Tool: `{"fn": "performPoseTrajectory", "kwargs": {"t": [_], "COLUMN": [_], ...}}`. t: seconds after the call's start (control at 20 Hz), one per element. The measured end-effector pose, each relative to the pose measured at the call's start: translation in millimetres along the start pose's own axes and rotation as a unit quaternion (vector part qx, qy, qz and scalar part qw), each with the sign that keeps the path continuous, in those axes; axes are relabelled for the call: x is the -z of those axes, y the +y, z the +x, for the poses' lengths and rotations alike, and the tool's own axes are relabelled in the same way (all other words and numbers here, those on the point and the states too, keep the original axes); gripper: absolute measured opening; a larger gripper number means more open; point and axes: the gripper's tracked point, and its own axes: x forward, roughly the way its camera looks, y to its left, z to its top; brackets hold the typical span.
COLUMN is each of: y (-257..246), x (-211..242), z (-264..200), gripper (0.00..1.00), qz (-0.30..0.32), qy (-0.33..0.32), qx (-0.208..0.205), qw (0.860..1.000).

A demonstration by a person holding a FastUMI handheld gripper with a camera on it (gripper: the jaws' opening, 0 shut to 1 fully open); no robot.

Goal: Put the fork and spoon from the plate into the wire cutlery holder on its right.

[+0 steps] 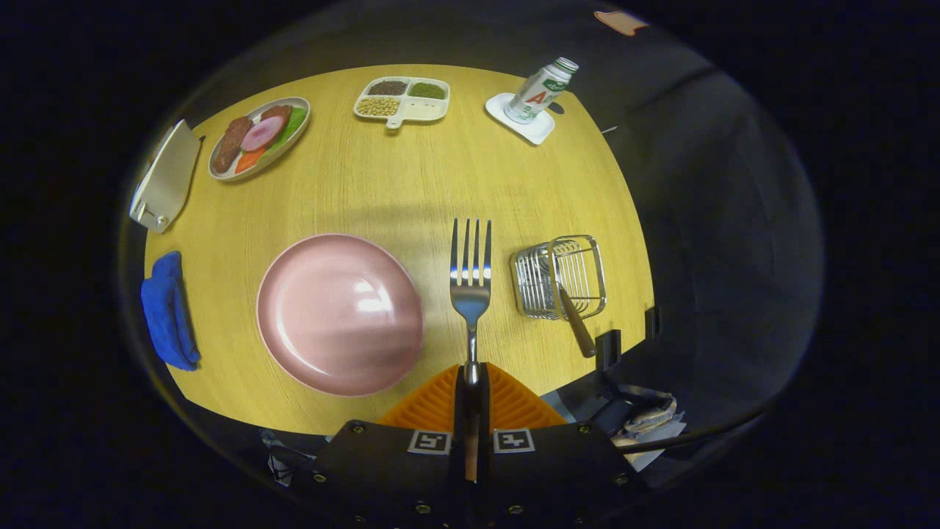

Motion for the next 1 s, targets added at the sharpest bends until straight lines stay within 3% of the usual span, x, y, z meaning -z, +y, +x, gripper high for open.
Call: {"fn": "performPoseTrajectory", "kwargs": {"t": [0.55,1.0], "y": [-90.0,-106.4], "x": [-3.3,9.0], "z": [12.0,44.5], "gripper": [0.07,0.06], "qz": [0.07,0.053], "qy": [0.044,0.091], "qx": [0.026,0.012], "qw": [0.996,0.994]}}
